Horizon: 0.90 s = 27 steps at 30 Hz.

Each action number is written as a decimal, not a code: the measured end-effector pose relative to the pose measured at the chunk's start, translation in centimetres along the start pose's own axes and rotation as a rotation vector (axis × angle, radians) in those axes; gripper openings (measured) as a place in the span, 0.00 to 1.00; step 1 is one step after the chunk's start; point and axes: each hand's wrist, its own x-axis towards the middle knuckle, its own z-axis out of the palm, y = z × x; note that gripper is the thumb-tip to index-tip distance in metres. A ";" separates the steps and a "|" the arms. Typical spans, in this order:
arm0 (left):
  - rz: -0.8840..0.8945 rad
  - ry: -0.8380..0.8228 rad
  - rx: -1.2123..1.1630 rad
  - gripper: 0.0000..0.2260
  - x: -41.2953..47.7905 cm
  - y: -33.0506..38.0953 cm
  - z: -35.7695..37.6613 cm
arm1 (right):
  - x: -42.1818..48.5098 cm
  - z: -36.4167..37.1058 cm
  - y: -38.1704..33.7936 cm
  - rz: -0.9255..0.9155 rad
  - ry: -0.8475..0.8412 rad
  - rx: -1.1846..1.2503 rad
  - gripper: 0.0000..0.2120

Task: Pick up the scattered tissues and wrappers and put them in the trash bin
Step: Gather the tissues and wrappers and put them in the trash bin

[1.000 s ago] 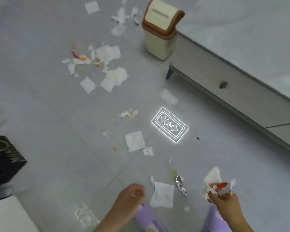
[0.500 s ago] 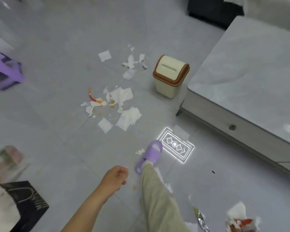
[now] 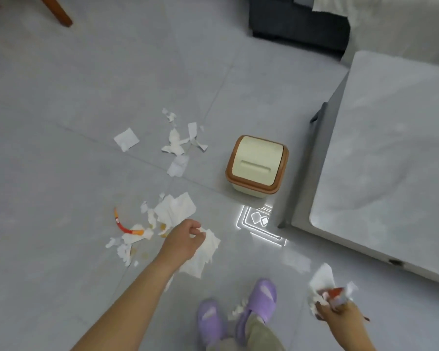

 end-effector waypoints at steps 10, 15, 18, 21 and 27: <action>0.620 0.045 0.567 0.44 29.7 11.2 4.2 | 17.2 16.6 -11.7 0.047 -0.127 0.217 0.10; 0.738 -0.076 0.943 0.53 36.9 12.5 8.2 | 21.6 20.2 -12.9 0.055 -0.115 0.268 0.07; 0.773 -0.168 0.997 0.52 38.6 11.8 9.3 | 23.5 19.9 -12.8 -0.007 -0.126 0.304 0.09; 0.831 -0.135 0.978 0.52 39.6 11.1 8.8 | 26.4 19.5 -13.7 -0.064 -0.072 0.307 0.05; 0.914 -0.003 0.963 0.49 40.5 10.4 8.1 | 31.2 20.3 -16.9 -0.221 -0.040 0.159 0.13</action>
